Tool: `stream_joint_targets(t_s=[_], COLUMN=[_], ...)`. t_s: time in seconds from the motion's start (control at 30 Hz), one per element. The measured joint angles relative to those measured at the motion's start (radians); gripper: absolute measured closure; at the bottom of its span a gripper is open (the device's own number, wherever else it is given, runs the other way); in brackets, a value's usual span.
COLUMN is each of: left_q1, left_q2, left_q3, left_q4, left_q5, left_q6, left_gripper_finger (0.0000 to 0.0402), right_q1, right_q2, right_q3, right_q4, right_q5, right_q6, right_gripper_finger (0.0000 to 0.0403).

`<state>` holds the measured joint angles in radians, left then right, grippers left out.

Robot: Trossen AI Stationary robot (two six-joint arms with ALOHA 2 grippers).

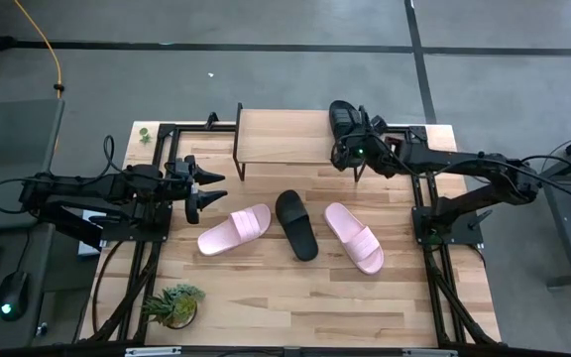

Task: Pick and place slides into the shelf
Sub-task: Put the black slide on the shelf

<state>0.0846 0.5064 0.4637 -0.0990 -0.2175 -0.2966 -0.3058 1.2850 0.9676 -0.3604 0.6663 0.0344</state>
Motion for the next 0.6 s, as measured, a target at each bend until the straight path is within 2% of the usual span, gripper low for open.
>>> stream_joint_targets(t_s=[0.33,0.6], left_q1=[0.000,0.000], left_q2=[0.000,0.000], left_q3=[0.000,0.000], left_q4=[0.000,0.000], left_q5=[0.008,0.008], left_q6=[0.001,0.003], left_gripper_finger=[0.0176,0.0176], right_q1=[0.139,0.268], right_q2=[-0.001,-0.001], right_q3=[0.000,0.000], right_q4=[-0.001,0.002], right_q5=[-0.264,-0.436], right_q6=[0.038,0.091], right_gripper_finger=[0.0219,0.0219])
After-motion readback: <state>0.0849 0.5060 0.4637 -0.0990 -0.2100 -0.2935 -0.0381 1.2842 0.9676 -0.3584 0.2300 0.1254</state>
